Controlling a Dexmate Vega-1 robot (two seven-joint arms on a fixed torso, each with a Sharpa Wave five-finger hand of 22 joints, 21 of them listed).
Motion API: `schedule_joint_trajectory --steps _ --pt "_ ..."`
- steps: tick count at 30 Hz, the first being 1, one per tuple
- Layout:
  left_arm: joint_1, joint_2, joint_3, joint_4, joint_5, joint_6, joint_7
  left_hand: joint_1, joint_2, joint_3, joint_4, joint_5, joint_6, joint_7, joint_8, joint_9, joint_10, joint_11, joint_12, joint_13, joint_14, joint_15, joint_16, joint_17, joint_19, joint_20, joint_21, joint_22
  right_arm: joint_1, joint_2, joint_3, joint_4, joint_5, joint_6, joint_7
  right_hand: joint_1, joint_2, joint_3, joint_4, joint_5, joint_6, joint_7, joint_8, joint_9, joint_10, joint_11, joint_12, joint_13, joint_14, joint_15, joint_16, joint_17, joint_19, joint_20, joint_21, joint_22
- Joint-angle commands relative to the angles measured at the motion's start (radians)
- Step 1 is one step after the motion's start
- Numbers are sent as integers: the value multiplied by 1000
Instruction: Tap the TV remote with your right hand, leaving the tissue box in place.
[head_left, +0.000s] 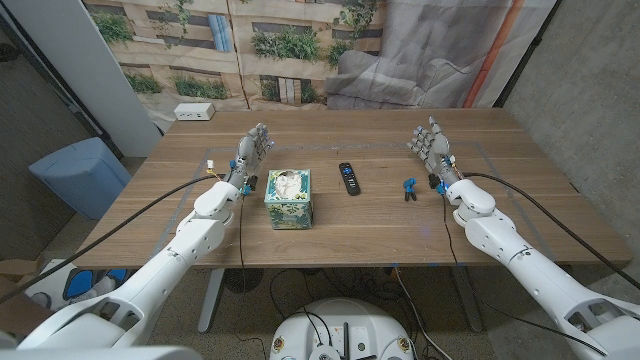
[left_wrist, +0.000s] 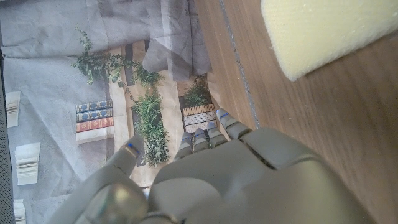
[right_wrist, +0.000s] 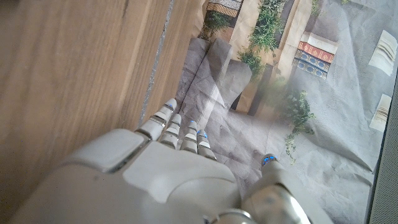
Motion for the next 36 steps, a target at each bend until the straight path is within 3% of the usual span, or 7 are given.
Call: schedule_joint_trajectory --steps 1,7,25,36 --pt "-5 -1 2 17 -15 -5 -33 4 62 8 -1 4 -4 2 6 5 -3 0 7 2 -5 0 6 2 12 -34 4 5 -44 -16 -3 -75 -17 -21 -49 -1 9 6 1 4 6 -3 7 2 10 -2 6 1 0 9 5 4 7 0 7 2" --pt "12 24 -5 -14 -7 1 -21 5 62 8 -4 4 -3 3 6 5 -1 0 7 2 -4 0 6 2 13 -33 2 5 -20 -24 -25 -67 -60 -6 -33 1 10 6 2 5 8 -5 9 2 14 -3 9 -1 1 7 6 0 8 0 8 2" --pt "110 108 -33 -219 27 97 119 6 62 8 -10 4 -2 2 4 5 -1 -1 6 1 -3 0 4 2 13 -31 -2 5 64 -79 -93 -49 -214 20 37 6 12 8 1 7 17 -18 12 1 20 -9 11 -6 1 -1 8 -10 5 -1 9 1" --pt "137 124 -45 -269 20 124 144 6 63 8 -13 3 0 0 4 5 3 -1 6 1 -3 0 4 3 13 -30 -5 5 111 -139 -151 -87 -383 -41 17 9 13 9 0 8 27 -22 15 1 17 -13 10 -10 -6 -9 6 -19 -19 -11 2 1"
